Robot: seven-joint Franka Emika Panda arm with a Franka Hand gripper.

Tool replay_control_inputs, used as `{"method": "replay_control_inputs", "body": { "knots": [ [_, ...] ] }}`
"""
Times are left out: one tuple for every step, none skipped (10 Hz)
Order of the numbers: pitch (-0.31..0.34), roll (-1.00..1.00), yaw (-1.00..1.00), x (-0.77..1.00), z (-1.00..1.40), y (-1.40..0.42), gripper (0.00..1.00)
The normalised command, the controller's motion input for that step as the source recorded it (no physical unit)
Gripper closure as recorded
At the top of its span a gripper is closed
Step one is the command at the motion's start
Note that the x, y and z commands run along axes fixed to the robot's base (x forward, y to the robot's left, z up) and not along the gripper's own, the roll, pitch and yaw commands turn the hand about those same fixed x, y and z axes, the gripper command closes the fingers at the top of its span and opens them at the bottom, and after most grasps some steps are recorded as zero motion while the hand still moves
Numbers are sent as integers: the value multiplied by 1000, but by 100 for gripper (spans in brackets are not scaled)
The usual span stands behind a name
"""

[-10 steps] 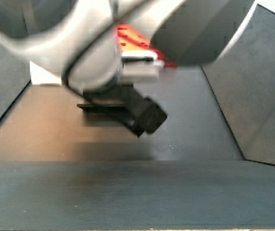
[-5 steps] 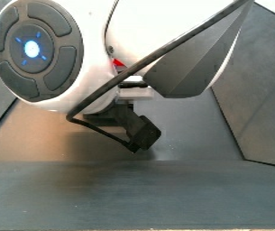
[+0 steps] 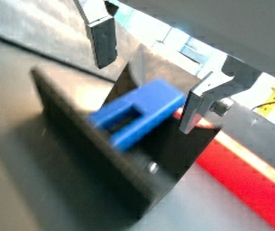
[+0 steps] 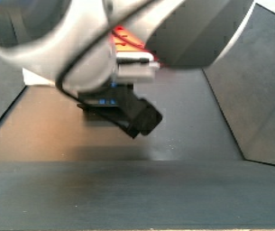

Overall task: Pick up the square-circle object. Move up. Rotate the square-circle object. Place the square-circle object on the fixture. Regrasp the square-circle object. Move to above the board. Insert the square-circle object.
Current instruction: Regrasp the square-circle object.

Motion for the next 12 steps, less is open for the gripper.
{"method": "replay_control_inputs", "body": {
  "knots": [
    [53, 54, 31, -38, 902, -1, 0],
    [72, 47, 23, -34, 730, -1, 0],
    [89, 39, 7, -27, 499, 4, 0],
    [99, 38, -7, -25, 324, 7, 0],
    [67, 1000, 16, -73, 1000, -953, 0],
    [64, 1000, 15, -74, 990, -1000, 0],
    [50, 1000, 13, -113, 955, -1000, 0],
    [44, 1000, 13, -133, 928, -1000, 0],
    [38, 1000, 12, -117, 740, -881, 0],
    [36, 1000, 12, -97, 599, -777, 0],
    [33, 1000, 11, -57, 227, -479, 0],
    [31, 1000, 12, -44, 80, -351, 0]
  ]
}}
